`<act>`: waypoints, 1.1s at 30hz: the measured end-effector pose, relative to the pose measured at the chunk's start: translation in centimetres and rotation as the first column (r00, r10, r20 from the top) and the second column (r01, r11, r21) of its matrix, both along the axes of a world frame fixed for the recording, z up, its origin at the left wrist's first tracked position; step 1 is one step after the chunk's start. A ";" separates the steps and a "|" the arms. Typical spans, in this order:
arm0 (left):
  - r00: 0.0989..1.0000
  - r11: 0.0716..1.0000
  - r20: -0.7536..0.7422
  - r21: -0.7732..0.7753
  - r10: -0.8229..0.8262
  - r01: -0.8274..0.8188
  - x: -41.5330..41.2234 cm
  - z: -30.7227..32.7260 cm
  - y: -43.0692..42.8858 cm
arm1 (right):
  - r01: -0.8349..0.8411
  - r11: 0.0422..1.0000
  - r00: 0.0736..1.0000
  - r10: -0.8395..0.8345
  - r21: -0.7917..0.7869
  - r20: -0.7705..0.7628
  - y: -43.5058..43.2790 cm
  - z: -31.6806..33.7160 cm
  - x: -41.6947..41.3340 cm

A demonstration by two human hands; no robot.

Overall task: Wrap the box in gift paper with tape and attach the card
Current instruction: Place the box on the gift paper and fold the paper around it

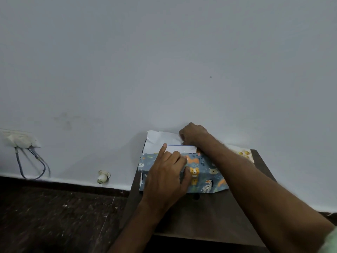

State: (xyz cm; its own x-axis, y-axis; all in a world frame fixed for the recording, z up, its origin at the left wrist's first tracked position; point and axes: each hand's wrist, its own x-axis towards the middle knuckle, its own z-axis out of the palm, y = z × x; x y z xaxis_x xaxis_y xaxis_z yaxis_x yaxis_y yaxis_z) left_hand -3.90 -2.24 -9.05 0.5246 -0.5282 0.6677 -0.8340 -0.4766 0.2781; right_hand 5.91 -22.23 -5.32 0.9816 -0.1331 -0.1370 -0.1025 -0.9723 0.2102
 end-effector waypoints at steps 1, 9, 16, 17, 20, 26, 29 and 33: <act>1.000 1.000 0.000 0.002 0.002 -0.002 0.0 0.0 0.0 | 0.010 0.999 1.000 -0.010 0.040 -0.002 -0.1 0.2 -0.2; 1.000 1.000 -0.011 -0.010 -0.005 0.005 -0.2 -0.1 0.2 | -0.122 0.987 0.969 0.095 0.104 0.229 1.5 3.7 -1.9; 0.999 0.998 -0.004 0.045 0.049 -0.048 -0.9 0.3 0.4 | -0.215 0.976 0.919 0.191 0.032 0.345 2.1 7.1 -8.8; 0.998 0.997 0.003 0.053 0.058 -0.058 -1.0 0.4 0.3 | -0.209 0.977 0.918 0.178 0.051 0.354 2.3 7.1 -10.2; 0.997 0.995 0.025 0.064 0.079 -0.080 -1.2 0.5 0.1 | -0.232 0.973 0.921 0.219 0.001 0.322 3.1 6.0 -13.3; 0.989 0.981 0.037 0.125 0.146 -0.149 -2.0 0.5 -0.1 | -0.283 0.959 0.887 0.259 0.005 0.381 3.3 1.0 -15.8; 0.981 0.971 0.055 0.144 0.187 -0.193 -2.5 1.3 -0.4 | -0.271 0.958 0.879 0.208 0.090 0.429 3.3 0.4 -15.8; 0.966 0.944 0.058 0.206 0.252 -0.259 -2.1 2.1 -0.3 | -0.284 0.954 0.861 0.208 0.098 0.464 3.2 0.2 -16.0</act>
